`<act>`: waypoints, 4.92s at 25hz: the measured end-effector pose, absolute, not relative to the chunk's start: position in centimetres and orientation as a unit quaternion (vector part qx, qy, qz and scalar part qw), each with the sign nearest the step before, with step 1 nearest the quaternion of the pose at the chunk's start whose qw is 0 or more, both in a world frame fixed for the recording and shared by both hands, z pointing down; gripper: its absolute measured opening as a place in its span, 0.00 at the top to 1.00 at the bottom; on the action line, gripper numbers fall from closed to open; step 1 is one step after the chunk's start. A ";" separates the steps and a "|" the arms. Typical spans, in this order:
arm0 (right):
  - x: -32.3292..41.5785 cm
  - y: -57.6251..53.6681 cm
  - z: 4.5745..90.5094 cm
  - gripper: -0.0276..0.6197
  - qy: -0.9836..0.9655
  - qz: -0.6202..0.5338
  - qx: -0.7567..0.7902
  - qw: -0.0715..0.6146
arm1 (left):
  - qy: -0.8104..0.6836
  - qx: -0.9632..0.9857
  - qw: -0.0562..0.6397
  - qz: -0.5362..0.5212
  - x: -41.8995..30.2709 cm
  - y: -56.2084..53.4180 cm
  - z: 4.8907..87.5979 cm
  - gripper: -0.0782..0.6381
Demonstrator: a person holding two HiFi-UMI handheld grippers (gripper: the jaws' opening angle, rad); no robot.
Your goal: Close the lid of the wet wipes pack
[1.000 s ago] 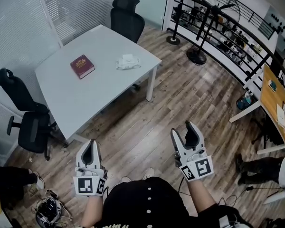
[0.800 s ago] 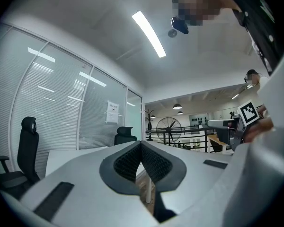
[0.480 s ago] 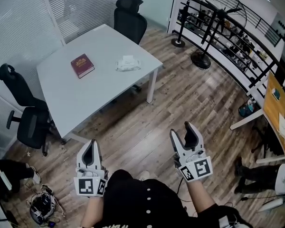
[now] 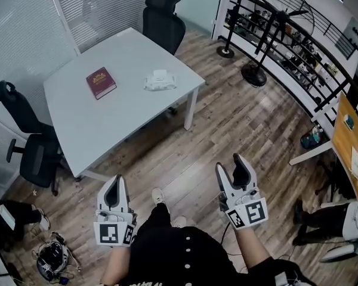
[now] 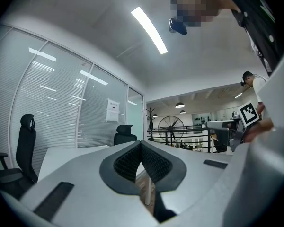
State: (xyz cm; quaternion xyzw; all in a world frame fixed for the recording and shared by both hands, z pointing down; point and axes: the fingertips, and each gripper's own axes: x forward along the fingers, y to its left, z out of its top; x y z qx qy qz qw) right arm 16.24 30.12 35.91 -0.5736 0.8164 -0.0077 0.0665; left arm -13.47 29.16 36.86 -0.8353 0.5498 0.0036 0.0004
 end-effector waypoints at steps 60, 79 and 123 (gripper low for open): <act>12.1 4.0 36.0 0.61 0.794 -0.014 -0.605 0.066 | 0.521 -0.853 -0.004 0.007 -17.8 0.7 37.6 0.88; 18.9 -8.6 35.9 0.61 0.811 -0.018 -0.581 0.068 | 0.538 -0.843 0.007 0.008 -10.8 -10.7 36.7 0.88; 9.2 -31.1 60.1 0.63 0.863 -0.313 -0.384 -0.095 | 0.558 -0.827 -0.048 -0.051 -11.5 -17.7 43.3 0.88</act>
